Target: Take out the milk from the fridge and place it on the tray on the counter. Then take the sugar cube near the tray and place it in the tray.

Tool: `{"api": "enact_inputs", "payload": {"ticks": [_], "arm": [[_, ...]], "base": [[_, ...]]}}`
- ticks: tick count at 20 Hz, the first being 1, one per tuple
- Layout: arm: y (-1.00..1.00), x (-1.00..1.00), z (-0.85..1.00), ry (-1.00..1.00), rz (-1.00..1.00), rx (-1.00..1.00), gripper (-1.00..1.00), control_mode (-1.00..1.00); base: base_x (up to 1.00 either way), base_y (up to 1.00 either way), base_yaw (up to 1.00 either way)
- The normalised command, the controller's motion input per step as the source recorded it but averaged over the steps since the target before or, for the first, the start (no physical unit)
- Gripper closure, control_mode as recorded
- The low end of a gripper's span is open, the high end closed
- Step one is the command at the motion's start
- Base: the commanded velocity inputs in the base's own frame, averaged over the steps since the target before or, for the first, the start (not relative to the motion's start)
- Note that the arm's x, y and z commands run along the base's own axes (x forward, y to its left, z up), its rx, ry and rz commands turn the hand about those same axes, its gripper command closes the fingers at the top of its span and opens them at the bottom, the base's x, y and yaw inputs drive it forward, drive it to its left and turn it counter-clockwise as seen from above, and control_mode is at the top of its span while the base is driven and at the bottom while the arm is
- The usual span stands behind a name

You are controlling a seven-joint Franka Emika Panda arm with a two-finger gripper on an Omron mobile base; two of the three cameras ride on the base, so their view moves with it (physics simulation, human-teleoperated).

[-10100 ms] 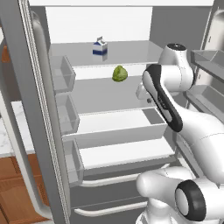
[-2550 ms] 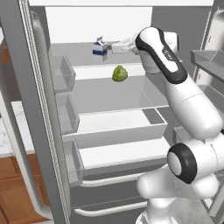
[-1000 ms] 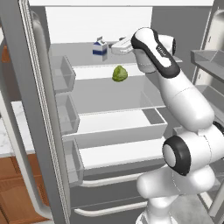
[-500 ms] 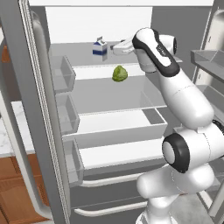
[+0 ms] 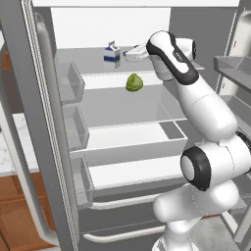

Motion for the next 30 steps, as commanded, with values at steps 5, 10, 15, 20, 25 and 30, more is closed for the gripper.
{"api": "enact_inputs", "payload": {"ticks": [5, 10, 15, 20, 25, 30], "arm": [[0.0, 0.33, -0.01, 0.02, 0.0, -0.03, -1.0, -1.0], [0.0, 0.36, -0.03, 0.03, 0.0, -0.02, -1.0, -1.0], [0.0, 0.37, -0.01, 0.03, 0.0, -0.02, -1.0, -1.0], [0.18, 0.35, 0.0, 0.05, 0.0, -0.08, -1.0, -1.0], [0.32, 0.02, 0.0, 0.0, 0.0, -0.08, -1.0, -1.0], [0.17, -0.04, 0.0, 0.0, 0.0, -0.03, -1.0, -1.0]], "base": [[0.0, 0.0, 0.0], [0.0, 0.0, 0.0], [0.0, 0.0, 0.0], [0.0, 0.0, 0.0], [0.0, 0.0, 0.0], [0.0, 0.0, 0.0]]}}
